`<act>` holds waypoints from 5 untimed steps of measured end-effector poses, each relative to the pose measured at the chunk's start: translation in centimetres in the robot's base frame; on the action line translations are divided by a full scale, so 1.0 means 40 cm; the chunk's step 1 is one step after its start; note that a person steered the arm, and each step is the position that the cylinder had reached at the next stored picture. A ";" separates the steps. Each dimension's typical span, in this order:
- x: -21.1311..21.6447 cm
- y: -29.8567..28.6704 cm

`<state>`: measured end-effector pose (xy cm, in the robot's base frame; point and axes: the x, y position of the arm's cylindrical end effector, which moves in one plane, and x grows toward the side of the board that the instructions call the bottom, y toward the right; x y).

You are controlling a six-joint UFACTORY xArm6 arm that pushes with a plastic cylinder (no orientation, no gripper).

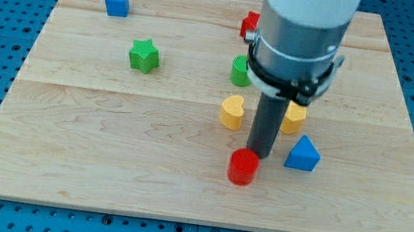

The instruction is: Push the yellow heart into the yellow hexagon

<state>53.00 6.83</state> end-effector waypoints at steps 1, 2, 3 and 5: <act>0.054 0.082; 0.118 0.159; 0.146 0.033; 0.142 -0.371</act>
<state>58.69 -8.00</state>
